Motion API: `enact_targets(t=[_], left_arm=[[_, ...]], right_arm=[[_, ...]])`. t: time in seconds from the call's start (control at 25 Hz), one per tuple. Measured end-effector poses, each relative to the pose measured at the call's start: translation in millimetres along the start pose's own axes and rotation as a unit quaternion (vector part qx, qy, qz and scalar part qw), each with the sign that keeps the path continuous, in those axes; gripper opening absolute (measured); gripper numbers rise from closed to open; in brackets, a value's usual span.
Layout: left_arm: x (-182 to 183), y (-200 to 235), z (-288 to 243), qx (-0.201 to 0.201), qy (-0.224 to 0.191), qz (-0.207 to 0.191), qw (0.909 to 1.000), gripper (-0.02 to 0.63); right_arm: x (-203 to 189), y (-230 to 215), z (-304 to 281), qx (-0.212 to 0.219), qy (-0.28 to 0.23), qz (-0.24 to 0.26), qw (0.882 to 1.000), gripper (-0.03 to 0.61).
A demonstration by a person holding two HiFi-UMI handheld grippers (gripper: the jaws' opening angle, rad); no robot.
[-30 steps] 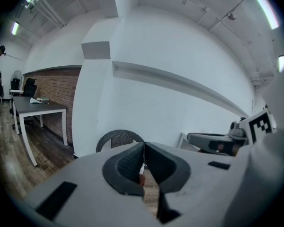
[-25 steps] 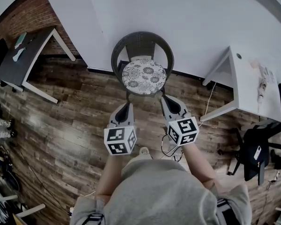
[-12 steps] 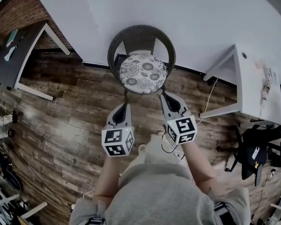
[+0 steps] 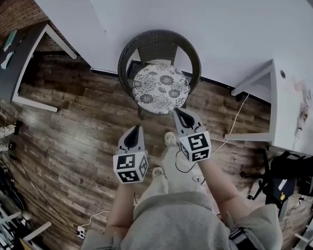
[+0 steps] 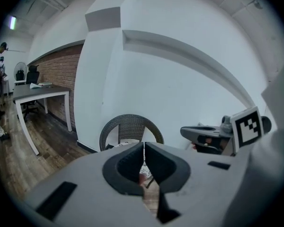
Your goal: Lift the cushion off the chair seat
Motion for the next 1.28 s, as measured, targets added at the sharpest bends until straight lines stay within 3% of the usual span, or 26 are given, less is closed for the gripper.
enact_targets(t=[0.44, 0.72, 1.04, 1.28], left_arm=[[-25, 5, -92, 0.018, 0.039, 0.014, 0.9990, 0.011], [-57, 12, -139, 0.033, 0.063, 0.008, 0.9974, 0.011], [-93, 17, -183, 0.039, 0.097, 0.011, 0.9945, 0.012], [-113, 18, -210, 0.036, 0.109, 0.010, 0.9933, 0.012]], right_arm=[[-54, -53, -101, 0.034, 0.048, 0.006, 0.998, 0.002], [-119, -79, -143, 0.051, 0.097, 0.001, 0.994, 0.002], [-196, -101, -179, 0.073, 0.166, -0.004, 0.983, 0.006], [-249, -109, -199, 0.092, 0.222, 0.001, 0.971, 0.045]])
Point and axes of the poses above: the fingertips, and each gripper's own axes: z backward along the fingers, y to its left, x out of its top, the point moved 7 cm from there along z, backward along the fingers, and after that the axes turned 13 degrees about x, right-handed, at the moved point
